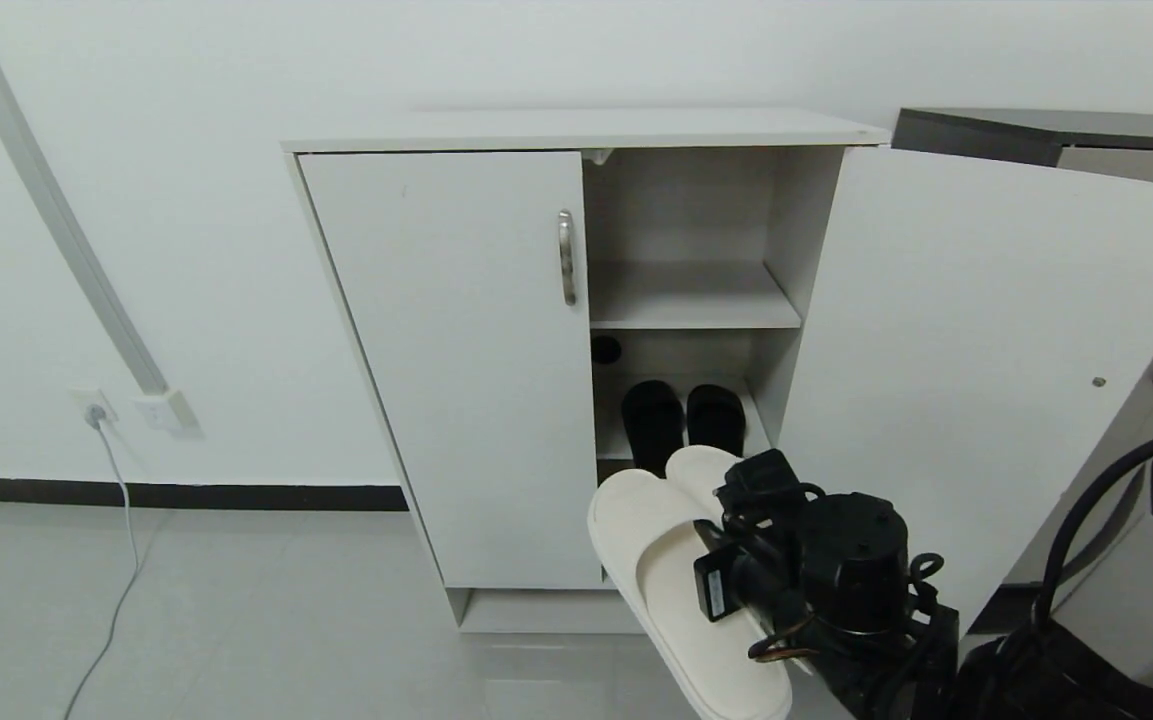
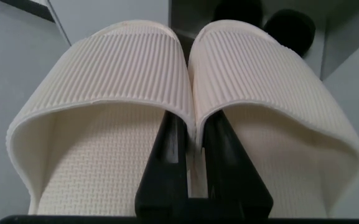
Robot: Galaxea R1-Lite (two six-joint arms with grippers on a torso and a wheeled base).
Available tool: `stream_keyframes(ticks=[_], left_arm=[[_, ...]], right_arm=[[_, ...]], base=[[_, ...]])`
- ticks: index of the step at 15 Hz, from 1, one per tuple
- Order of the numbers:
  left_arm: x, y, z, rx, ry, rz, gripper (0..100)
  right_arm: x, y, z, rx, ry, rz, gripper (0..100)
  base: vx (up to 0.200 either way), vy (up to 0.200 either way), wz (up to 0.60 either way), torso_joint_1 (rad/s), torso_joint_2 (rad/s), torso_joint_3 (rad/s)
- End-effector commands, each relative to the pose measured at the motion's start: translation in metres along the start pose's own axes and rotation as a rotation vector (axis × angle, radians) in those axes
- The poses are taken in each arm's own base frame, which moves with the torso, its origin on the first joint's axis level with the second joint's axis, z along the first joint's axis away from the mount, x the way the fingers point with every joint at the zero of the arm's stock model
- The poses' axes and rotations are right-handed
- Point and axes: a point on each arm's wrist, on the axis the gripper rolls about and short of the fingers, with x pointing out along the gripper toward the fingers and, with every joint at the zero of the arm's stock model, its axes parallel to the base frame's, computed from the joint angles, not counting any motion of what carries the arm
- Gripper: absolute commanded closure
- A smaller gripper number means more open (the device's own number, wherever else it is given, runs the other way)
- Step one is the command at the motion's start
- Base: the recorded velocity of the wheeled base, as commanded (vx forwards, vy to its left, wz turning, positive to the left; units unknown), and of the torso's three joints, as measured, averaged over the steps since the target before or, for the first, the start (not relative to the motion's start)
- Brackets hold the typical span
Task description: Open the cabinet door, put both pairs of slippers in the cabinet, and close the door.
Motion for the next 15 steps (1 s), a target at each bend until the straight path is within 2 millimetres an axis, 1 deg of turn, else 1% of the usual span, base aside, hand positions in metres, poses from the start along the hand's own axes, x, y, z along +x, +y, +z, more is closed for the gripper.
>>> stream_keyframes(ticks=[1, 2, 4, 5, 6, 8, 9, 11, 14, 15], left_arm=[[0.0, 0.0, 0.0, 0.0, 0.001, -0.001, 100], [0.0, 0.0, 0.0, 0.0, 0.001, -0.001, 100], [0.0, 0.0, 0.0, 0.0, 0.001, -0.001, 100], [0.0, 0.0, 0.0, 0.0, 0.001, -0.001, 100], [0.0, 0.0, 0.0, 0.0, 0.001, -0.001, 100], [0.0, 0.0, 0.0, 0.0, 0.001, -0.001, 100], [0.0, 0.0, 0.0, 0.0, 0.001, 0.0, 100], [0.0, 0.0, 0.0, 0.0, 0.001, 0.0, 100], [0.0, 0.0, 0.0, 0.0, 0.001, 0.0, 100], [0.0, 0.0, 0.0, 0.0, 0.001, 0.0, 100]], right_arm=[[0.018, 0.01, 0.011, 0.034, 0.042, -0.1, 100], [0.026, 0.016, 0.025, 0.092, 0.061, -0.168, 100], [0.036, 0.021, 0.048, 0.149, 0.079, -0.316, 100], [0.039, 0.022, 0.056, 0.157, 0.067, -0.36, 100], [0.039, 0.022, 0.07, 0.17, 0.031, -0.393, 100], [0.038, 0.021, 0.087, 0.164, -0.002, -0.408, 100], [0.036, 0.021, 0.098, 0.163, -0.011, -0.407, 100], [0.031, 0.019, 0.114, 0.161, -0.015, -0.406, 100], [0.024, 0.016, 0.135, 0.168, -0.039, -0.406, 100], [0.023, 0.015, 0.138, 0.165, -0.044, -0.407, 100]], base=[[0.0, 0.0, 0.0, 0.0, 0.0, 0.0], [0.0, 0.0, 0.0, 0.0, 0.0, 0.0], [0.0, 0.0, 0.0, 0.0, 0.0, 0.0], [0.0, 0.0, 0.0, 0.0, 0.0, 0.0], [0.0, 0.0, 0.0, 0.0, 0.0, 0.0], [0.0, 0.0, 0.0, 0.0, 0.0, 0.0], [0.0, 0.0, 0.0, 0.0, 0.0, 0.0], [0.0, 0.0, 0.0, 0.0, 0.0, 0.0], [0.0, 0.0, 0.0, 0.0, 0.0, 0.0], [0.0, 0.0, 0.0, 0.0, 0.0, 0.0]])
